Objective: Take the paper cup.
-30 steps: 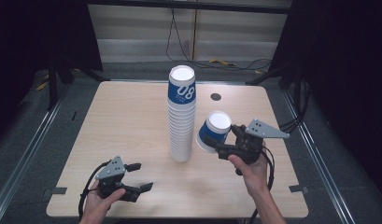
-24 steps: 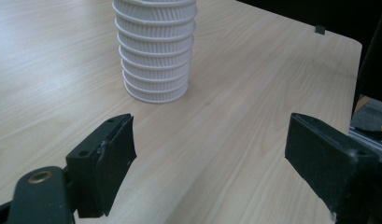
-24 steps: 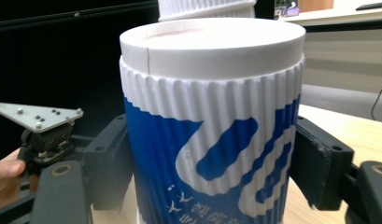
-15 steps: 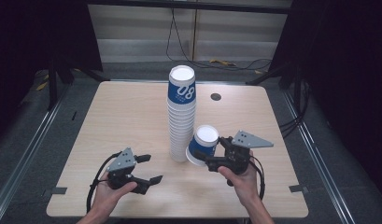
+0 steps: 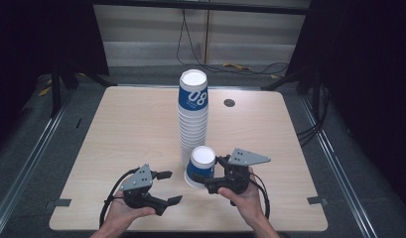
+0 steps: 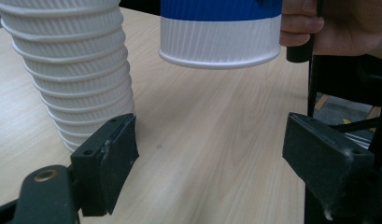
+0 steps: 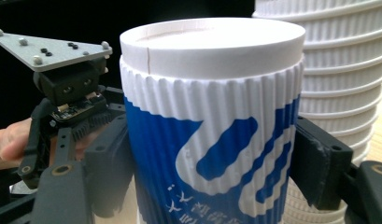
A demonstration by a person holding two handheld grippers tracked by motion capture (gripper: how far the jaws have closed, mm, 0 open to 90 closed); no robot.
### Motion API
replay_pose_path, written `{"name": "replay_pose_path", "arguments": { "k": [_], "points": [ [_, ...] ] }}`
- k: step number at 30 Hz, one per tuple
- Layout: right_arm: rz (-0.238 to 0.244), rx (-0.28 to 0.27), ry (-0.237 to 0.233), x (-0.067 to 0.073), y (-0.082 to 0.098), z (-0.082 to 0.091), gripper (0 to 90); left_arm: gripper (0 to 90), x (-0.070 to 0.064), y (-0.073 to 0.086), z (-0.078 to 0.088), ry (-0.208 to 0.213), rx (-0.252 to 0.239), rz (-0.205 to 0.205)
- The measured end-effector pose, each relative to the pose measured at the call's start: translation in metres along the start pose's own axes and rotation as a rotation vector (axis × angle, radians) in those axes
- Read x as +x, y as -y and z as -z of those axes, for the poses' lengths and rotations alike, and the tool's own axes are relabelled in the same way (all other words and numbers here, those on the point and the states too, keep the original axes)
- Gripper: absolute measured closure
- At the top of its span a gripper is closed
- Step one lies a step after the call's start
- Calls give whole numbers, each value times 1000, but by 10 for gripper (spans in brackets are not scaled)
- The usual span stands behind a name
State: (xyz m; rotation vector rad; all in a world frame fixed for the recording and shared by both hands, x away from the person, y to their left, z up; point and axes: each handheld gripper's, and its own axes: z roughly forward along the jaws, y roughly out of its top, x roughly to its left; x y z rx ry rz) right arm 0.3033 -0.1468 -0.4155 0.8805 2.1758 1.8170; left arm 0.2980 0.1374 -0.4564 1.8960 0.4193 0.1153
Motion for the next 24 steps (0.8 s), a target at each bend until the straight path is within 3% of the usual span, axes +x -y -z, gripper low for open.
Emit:
{"name": "replay_pose_path", "arguments": {
  "k": [6, 9, 15, 18, 24],
  "points": [
    [-16, 10, -19, 1, 10, -5, 240, 170, -2, -1, -1, 13, -39, 20],
    [-16, 12, -19, 2, 11, -7, 240, 169, -4, -1, -1, 18, -47, 11],
    [-26, 19, -60, 5, 12, -12, 240, 154, -4, -1, -2, 31, -38, 6],
    [-20, 30, -87, 8, 14, -15, 240, 155, -4, -1, -2, 38, -56, 25],
    [1, 55, -102, 12, 15, -21, 240, 156, -4, -1, -2, 43, -58, 17]
  ]
}}
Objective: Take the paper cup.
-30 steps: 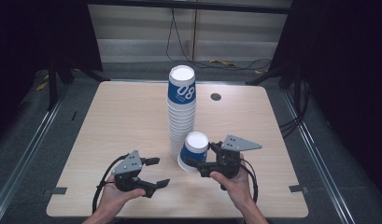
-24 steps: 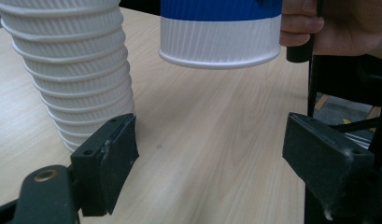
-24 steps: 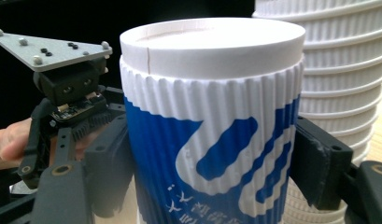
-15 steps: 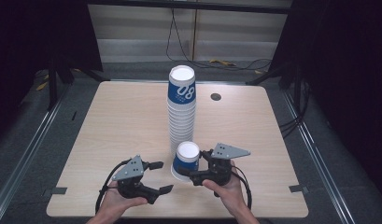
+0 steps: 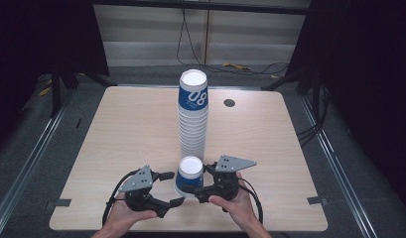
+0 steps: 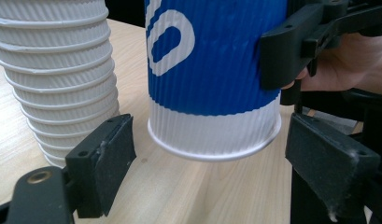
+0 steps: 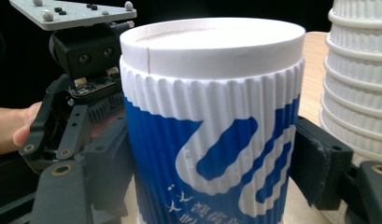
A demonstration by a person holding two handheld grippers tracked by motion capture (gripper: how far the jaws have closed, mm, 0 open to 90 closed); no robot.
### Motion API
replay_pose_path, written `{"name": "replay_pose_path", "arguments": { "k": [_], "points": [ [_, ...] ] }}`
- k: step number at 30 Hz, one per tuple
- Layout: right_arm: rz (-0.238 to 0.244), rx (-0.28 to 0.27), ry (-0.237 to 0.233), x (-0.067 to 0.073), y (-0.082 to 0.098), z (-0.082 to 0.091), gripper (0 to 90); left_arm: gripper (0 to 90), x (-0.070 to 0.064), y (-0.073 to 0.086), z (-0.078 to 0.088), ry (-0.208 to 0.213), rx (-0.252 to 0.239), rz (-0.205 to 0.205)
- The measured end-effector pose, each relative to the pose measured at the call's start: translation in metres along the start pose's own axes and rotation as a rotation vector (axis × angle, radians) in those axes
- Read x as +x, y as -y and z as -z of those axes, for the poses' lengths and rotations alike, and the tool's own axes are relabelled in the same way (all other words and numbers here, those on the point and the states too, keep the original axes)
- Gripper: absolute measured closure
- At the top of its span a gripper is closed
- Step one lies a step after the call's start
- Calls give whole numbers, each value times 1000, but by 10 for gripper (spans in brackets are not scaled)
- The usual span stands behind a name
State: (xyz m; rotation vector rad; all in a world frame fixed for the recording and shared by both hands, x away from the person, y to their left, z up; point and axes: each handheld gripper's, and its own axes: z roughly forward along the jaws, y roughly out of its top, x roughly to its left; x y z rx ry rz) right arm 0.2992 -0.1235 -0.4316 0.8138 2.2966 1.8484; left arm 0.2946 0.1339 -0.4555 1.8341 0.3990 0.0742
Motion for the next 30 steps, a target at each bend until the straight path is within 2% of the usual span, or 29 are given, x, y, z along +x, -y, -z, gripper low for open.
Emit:
{"name": "replay_pose_path", "arguments": {
  "k": [6, 10, 14, 30],
  "points": [
    [-6, 8, -14, 3, 1, -4, 240, 155, -1, 3, -4, 6, 22, -14],
    [10, 29, -29, 5, 3, -9, 240, 155, -2, 3, -6, 14, 23, -11],
    [0, 32, -32, 6, 3, -11, 240, 143, -2, 4, -8, 14, 21, -3],
    [-10, 15, -57, 12, 5, -19, 240, 82, -2, 5, -13, 5, 11, 18]
  ]
}}
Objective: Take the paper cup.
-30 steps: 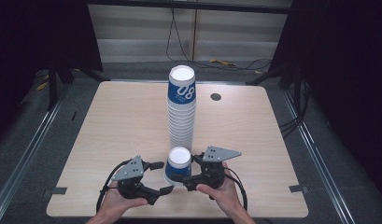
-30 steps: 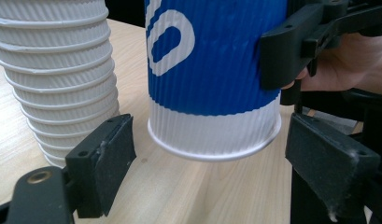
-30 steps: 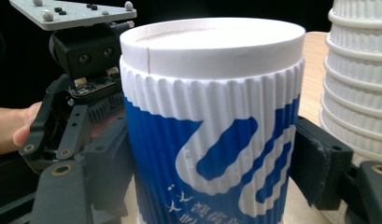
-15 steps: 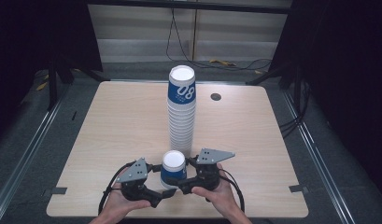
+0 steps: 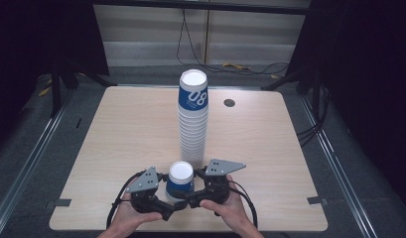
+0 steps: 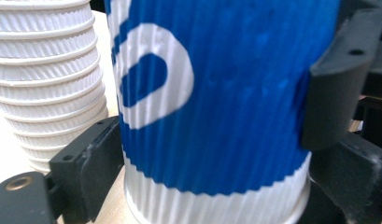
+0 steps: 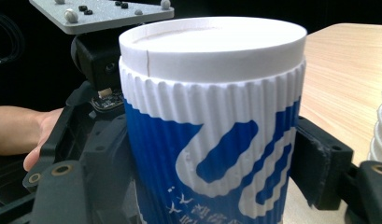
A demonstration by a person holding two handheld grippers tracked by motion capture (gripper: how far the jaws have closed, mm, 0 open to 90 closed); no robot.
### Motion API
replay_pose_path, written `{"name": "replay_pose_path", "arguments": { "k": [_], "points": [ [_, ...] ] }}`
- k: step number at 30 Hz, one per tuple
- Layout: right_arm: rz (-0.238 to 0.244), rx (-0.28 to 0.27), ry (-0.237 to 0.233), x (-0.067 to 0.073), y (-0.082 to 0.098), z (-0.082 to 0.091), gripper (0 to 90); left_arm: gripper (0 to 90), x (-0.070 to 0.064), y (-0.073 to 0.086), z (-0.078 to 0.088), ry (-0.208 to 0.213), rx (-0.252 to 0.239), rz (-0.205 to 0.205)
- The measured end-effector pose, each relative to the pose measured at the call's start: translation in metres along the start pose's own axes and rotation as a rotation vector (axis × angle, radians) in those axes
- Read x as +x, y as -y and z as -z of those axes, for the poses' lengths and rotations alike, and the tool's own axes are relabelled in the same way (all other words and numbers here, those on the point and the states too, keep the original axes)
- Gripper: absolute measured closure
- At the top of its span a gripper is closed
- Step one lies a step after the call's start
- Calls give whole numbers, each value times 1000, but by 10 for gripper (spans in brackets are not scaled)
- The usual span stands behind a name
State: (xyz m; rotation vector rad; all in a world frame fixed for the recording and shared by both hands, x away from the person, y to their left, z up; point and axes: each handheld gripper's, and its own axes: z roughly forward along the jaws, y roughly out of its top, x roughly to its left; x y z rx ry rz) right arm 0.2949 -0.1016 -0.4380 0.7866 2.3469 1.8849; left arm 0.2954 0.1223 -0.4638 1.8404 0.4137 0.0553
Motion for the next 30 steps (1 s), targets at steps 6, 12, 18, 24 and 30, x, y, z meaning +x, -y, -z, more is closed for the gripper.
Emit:
{"name": "replay_pose_path", "arguments": {
  "k": [6, 12, 18, 24, 30],
  "points": [
    [-4, -3, -4, 0, 1, -1, 240, 99, 0, 0, 1, 12, 3, 8],
    [3, 0, 1, 0, 2, -1, 239, 130, 0, 0, 1, 12, 17, 1],
    [-27, 2, -6, -2, 1, -2, 221, 157, 0, -2, 3, 9, 37, -22],
    [-37, 37, 17, -1, 2, -2, 134, 169, 2, -2, 5, 6, 40, -17],
    [-25, 66, 22, -2, -1, 2, 136, 170, 3, 0, 7, 7, 69, -20]
  ]
}}
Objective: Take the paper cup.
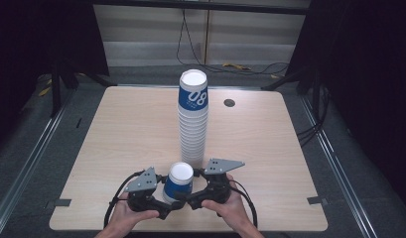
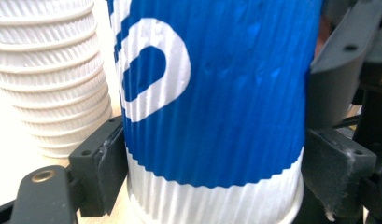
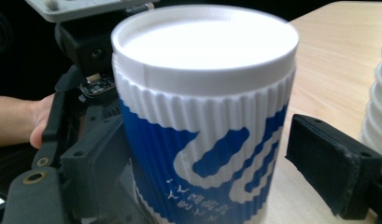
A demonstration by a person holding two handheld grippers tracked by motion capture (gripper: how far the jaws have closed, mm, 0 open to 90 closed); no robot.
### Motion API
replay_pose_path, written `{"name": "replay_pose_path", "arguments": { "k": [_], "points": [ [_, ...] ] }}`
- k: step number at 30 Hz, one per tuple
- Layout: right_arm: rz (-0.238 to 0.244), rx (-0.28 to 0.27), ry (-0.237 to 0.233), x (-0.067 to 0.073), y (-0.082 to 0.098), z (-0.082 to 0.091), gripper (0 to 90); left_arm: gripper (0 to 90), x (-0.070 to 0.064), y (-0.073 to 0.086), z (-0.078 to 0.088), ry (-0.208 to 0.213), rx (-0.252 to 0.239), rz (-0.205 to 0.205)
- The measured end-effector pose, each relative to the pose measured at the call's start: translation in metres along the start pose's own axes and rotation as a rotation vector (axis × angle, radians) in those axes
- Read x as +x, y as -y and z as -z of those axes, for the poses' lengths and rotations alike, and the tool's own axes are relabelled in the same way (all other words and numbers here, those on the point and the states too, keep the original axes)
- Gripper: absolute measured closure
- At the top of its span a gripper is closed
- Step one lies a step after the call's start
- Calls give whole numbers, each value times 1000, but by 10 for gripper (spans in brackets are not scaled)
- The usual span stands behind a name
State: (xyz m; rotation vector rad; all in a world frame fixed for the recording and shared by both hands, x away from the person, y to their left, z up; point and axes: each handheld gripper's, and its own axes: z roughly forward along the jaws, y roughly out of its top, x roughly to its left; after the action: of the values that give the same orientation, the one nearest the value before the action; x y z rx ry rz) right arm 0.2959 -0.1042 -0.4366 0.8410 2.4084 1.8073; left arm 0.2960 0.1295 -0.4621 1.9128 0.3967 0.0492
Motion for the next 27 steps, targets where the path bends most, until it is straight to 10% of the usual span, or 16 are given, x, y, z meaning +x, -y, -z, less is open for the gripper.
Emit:
{"name": "replay_pose_path", "arguments": {
  "k": [27],
  "points": [
    [49, 76, 38, -8, -5, 24, 138, 168, 2, -5, 13, -11, 120, -26]
  ]
}}
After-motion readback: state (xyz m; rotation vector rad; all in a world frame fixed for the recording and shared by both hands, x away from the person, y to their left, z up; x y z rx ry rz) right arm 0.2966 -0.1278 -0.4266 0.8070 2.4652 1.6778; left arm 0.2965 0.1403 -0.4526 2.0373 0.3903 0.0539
